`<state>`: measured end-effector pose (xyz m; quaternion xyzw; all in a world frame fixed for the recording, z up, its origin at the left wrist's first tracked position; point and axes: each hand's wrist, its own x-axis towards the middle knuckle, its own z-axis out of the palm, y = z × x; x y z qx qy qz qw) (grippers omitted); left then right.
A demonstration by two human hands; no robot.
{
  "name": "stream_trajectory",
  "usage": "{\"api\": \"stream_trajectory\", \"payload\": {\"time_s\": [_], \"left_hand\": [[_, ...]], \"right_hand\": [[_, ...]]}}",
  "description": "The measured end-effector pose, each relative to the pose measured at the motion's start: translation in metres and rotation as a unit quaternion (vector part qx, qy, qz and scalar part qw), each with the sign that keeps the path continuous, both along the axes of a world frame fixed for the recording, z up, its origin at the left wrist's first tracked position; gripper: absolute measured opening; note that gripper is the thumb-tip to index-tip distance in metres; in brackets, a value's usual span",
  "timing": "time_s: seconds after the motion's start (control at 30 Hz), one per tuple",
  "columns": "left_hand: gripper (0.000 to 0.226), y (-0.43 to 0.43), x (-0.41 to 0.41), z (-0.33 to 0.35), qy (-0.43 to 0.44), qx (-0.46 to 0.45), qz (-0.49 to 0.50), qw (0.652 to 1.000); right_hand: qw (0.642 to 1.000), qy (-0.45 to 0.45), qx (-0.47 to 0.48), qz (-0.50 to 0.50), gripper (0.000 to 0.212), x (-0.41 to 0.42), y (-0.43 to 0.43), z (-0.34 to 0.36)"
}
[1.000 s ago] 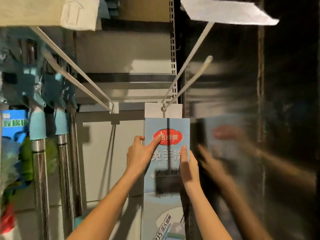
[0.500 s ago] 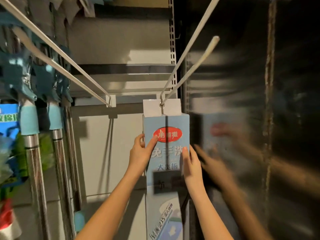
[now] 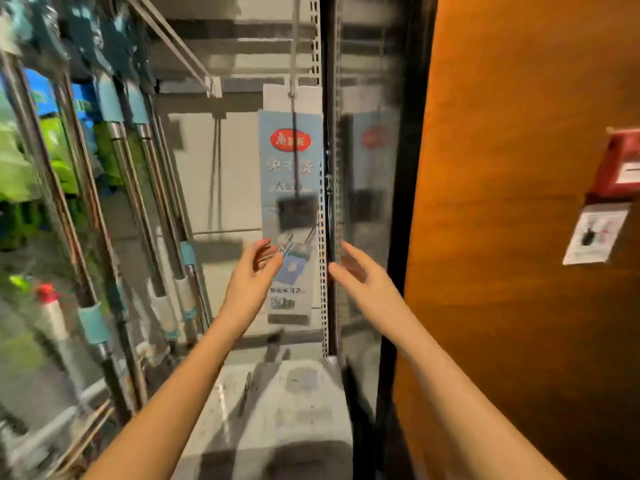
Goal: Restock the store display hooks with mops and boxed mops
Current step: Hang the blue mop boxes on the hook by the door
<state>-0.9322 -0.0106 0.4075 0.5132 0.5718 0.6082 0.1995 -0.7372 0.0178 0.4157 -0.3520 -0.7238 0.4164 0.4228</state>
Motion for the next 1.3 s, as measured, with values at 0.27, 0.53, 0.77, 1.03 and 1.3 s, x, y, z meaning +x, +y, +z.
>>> {"api": "stream_trajectory", "payload": {"time_s": [0.27,0.53,0.77,1.03,1.3], "left_hand": [[0.035,-0.084,0.142,-0.080,0.020,-0.104,-0.141,0.984],[0.038,-0.089,0.287,-0.178,0.037,-0.173,-0.259,0.950],[0.039,-0.102,0.361,-0.290,0.001,-0.305,-0.308,0.901],[0.047,-0.081,0.440,-0.405,-0.080,-0.440,-0.234,0.863],[0.039,-0.063,0.485,-0.506,-0.132,-0.468,-0.097,0.869]], "right_hand": [[0.983,-0.164,-0.045,-0.074,0.057,0.181,-0.099,-0.065],[0.933,-0.169,-0.190,-0.255,0.062,0.313,-0.150,-0.148],[0.888,-0.141,-0.338,-0.276,0.070,0.383,-0.167,-0.253],[0.851,-0.117,-0.468,-0.206,0.069,0.444,-0.110,-0.381],[0.836,-0.133,-0.510,-0.151,0.072,0.488,-0.042,-0.503]]}}
